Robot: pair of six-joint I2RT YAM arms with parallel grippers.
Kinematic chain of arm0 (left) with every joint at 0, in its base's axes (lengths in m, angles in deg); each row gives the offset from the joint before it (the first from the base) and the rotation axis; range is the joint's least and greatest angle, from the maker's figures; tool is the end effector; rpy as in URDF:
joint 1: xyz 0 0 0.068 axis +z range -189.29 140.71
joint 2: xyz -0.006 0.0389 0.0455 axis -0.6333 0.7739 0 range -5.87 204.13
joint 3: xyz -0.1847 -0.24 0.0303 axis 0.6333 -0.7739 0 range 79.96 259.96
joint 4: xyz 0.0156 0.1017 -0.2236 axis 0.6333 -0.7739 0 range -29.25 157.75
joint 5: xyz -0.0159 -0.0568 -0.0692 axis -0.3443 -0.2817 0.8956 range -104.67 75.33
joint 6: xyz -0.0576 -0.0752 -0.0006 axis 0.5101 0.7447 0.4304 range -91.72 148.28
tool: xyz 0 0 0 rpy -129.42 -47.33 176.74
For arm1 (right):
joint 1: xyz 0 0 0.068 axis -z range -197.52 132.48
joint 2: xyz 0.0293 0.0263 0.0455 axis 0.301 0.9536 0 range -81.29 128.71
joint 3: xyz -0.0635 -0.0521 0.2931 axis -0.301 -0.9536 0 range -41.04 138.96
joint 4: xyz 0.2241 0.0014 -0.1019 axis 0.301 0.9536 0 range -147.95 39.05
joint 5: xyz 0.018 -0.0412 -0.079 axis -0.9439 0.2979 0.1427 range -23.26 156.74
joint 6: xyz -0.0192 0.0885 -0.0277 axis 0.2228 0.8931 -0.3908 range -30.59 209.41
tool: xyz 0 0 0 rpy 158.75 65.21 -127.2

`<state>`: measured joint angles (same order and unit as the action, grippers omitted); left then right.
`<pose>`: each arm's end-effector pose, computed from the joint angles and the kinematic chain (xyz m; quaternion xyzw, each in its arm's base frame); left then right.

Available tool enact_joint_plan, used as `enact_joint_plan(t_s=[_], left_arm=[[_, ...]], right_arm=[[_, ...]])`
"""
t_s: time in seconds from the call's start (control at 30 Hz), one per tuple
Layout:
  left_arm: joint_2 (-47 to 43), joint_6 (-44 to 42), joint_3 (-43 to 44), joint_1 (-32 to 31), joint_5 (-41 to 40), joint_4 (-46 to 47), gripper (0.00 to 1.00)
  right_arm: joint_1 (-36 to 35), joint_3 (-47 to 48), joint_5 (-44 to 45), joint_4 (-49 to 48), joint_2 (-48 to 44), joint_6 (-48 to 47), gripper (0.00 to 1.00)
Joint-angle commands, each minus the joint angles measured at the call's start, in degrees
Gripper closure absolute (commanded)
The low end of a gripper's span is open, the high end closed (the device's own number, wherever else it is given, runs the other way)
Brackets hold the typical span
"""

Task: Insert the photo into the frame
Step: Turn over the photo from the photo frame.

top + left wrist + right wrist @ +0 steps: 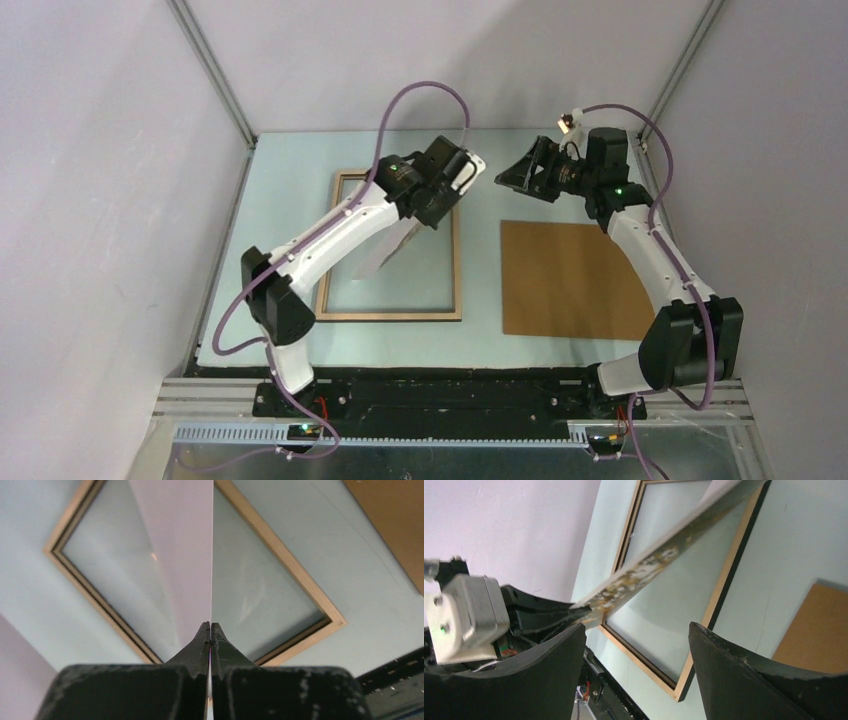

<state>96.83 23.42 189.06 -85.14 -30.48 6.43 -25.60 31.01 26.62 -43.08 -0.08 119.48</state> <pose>0.2923 -0.2675 0.3598 0.3670 0.8712 0.0183 0.3255 0.3263 0.1020 0.3726 -0.0331 0.8091 0.4390 0.3893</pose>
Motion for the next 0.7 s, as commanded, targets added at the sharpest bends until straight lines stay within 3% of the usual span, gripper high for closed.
enact_joint_plan(t_s=[0.0,0.23,0.67], left_arm=[[2.0,3.9,-0.5,-2.8,5.0,0.3,1.00],[7.1,7.2,1.7,-5.4,10.0,0.5,1.00],[13.5,12.0,2.3,-6.8,15.4,8.1,1.00]], right_arm=[[1.2,-3.5,-1.6,-7.5,0.1,6.5,0.18],[2.2,-9.3,1.6,-9.3,0.9,10.1,0.12],[6.1,-20.7,7.1,-13.0,0.7,13.5,0.15]])
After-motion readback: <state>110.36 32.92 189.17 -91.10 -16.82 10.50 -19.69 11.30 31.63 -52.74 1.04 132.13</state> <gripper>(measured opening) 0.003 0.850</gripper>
